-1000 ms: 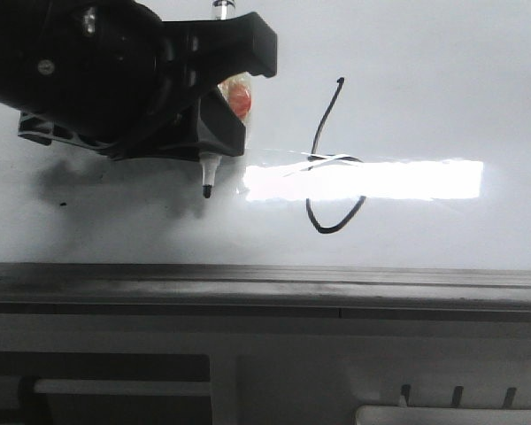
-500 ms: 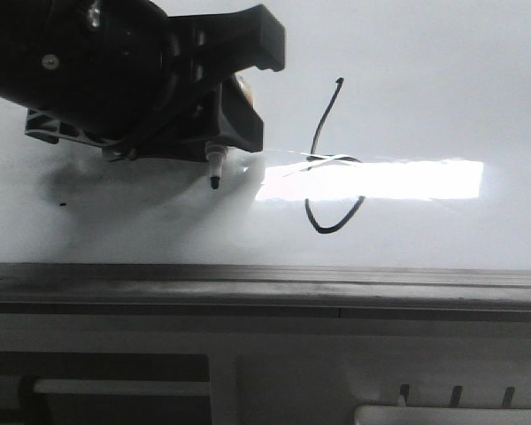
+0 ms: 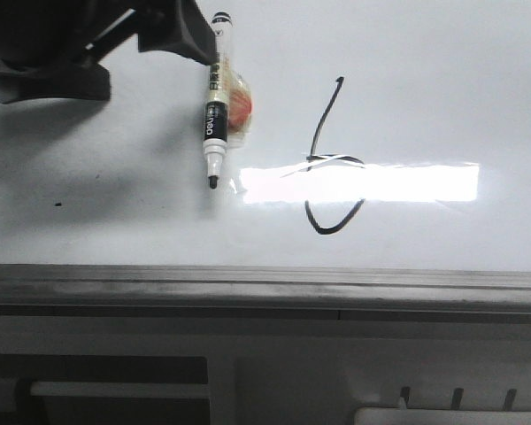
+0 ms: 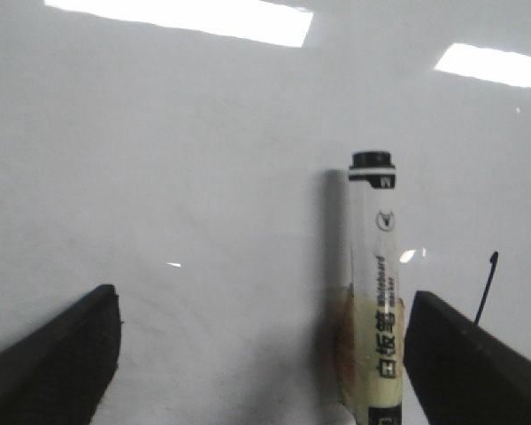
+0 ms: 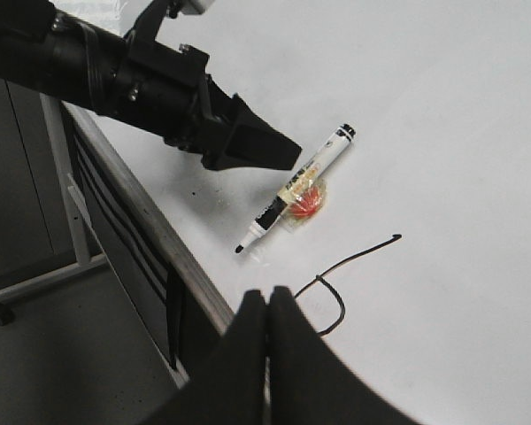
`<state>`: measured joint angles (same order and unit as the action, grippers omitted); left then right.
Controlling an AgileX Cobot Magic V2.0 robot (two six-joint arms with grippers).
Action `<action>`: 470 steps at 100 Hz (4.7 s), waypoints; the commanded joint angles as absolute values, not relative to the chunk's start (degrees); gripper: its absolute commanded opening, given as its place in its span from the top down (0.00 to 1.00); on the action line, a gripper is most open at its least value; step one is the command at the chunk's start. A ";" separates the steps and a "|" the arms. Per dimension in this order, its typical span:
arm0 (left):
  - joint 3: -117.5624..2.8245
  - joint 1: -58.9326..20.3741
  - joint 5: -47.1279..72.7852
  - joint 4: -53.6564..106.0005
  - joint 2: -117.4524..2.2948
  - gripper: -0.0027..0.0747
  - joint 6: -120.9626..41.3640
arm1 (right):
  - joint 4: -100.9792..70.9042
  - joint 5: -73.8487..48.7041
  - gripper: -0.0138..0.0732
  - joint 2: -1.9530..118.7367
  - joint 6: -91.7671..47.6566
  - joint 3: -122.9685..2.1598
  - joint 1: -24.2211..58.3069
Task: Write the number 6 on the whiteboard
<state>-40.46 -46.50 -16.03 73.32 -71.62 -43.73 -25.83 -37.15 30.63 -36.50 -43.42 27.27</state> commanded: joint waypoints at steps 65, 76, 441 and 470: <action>-18.45 -46.22 -5.00 73.37 -21.31 0.99 -65.83 | -5.75 -37.29 0.91 3.34 -29.91 -23.87 23.95; -18.21 -46.22 -3.44 73.37 -20.94 0.99 -65.83 | -5.64 -40.53 0.91 2.51 -30.41 -22.05 23.95; 2.85 -15.51 15.04 7.39 0.87 0.99 -14.32 | 7.71 -17.00 0.91 -1.62 2.99 2.38 -5.17; 2.85 -15.51 15.04 7.39 0.87 0.99 -14.32 | 9.81 -16.86 0.91 -1.62 2.99 2.38 -5.17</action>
